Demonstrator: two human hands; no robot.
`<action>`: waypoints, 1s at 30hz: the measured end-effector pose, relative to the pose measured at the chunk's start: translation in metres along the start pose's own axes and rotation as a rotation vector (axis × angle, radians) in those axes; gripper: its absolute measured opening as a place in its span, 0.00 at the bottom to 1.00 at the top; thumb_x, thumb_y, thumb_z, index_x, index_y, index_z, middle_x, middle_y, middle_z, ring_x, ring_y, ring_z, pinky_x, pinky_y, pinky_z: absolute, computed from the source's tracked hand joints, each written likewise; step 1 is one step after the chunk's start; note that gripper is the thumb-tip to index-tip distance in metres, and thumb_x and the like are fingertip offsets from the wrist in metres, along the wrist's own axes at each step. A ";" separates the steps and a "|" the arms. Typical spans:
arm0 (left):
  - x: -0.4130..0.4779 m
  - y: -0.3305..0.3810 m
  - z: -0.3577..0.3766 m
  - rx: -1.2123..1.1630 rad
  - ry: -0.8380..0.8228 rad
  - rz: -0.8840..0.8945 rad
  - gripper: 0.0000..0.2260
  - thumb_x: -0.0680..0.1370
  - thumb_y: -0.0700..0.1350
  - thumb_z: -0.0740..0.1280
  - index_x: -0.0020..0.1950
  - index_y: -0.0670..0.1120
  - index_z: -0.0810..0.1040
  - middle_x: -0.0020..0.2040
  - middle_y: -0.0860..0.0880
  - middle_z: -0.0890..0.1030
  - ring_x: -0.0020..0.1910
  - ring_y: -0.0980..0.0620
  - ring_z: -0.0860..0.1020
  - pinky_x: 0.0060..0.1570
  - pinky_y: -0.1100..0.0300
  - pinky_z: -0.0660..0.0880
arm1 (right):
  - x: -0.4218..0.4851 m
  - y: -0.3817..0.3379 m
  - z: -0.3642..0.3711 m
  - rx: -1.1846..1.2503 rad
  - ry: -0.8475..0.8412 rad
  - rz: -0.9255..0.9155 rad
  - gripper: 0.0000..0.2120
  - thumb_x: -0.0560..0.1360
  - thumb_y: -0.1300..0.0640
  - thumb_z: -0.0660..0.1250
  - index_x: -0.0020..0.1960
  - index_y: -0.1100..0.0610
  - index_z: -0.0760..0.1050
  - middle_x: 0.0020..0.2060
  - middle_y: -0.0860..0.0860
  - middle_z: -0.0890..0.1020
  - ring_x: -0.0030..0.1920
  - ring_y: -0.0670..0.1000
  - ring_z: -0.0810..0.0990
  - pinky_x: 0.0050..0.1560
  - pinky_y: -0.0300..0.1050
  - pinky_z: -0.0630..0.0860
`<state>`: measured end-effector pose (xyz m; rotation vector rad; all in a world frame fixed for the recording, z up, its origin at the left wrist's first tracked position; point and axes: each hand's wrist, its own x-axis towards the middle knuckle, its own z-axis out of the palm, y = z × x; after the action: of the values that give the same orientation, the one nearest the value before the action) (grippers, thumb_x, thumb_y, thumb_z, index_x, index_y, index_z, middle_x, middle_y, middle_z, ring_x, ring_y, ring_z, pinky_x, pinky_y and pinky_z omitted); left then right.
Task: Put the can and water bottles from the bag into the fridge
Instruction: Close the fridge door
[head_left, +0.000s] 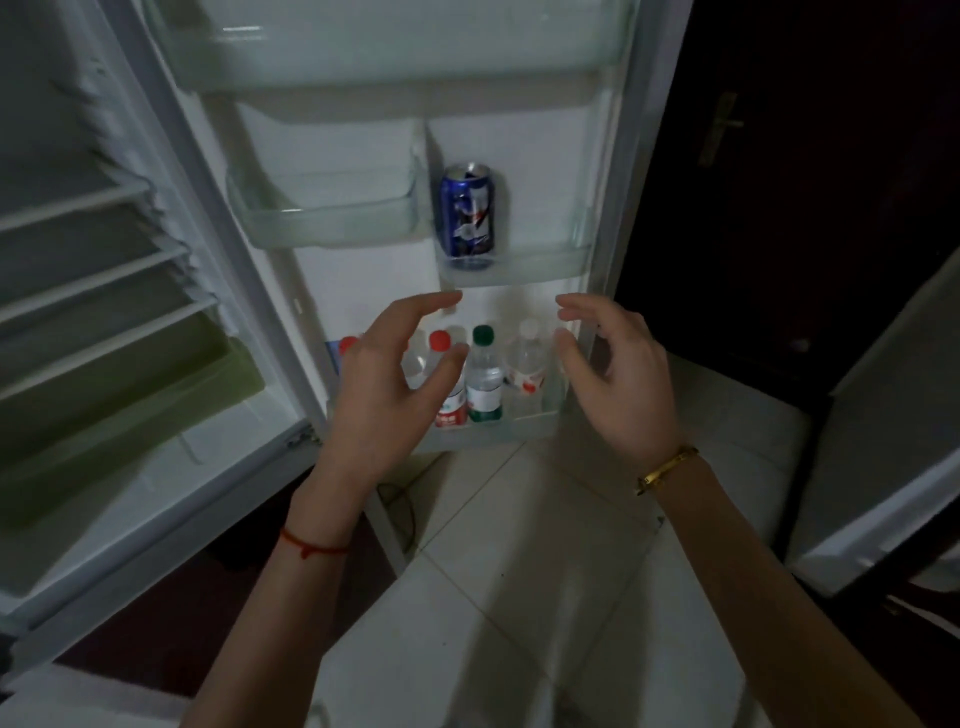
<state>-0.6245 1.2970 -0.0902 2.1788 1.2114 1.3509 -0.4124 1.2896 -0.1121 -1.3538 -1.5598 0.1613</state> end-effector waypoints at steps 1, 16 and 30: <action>0.007 0.006 0.011 0.013 0.008 0.013 0.17 0.78 0.43 0.69 0.67 0.45 0.75 0.62 0.52 0.79 0.61 0.60 0.75 0.59 0.74 0.66 | 0.008 0.008 -0.008 -0.004 -0.007 -0.003 0.14 0.78 0.56 0.65 0.63 0.54 0.75 0.54 0.47 0.81 0.57 0.46 0.74 0.59 0.41 0.71; 0.124 0.063 0.143 0.458 0.067 0.149 0.20 0.76 0.47 0.65 0.68 0.46 0.74 0.66 0.47 0.75 0.65 0.45 0.73 0.62 0.44 0.71 | 0.148 0.106 -0.077 -0.071 -0.039 -0.116 0.21 0.79 0.52 0.62 0.70 0.53 0.67 0.66 0.50 0.73 0.69 0.51 0.65 0.68 0.42 0.64; 0.166 0.032 0.208 0.604 -0.031 -0.060 0.21 0.76 0.45 0.67 0.69 0.46 0.72 0.69 0.45 0.71 0.67 0.43 0.70 0.64 0.48 0.68 | 0.236 0.162 -0.034 -0.167 -0.208 0.059 0.33 0.80 0.50 0.59 0.78 0.57 0.48 0.77 0.58 0.55 0.77 0.59 0.53 0.74 0.56 0.57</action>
<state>-0.3994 1.4428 -0.0787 2.4990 1.8401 1.0053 -0.2440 1.5196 -0.0649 -1.5549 -1.7374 0.2183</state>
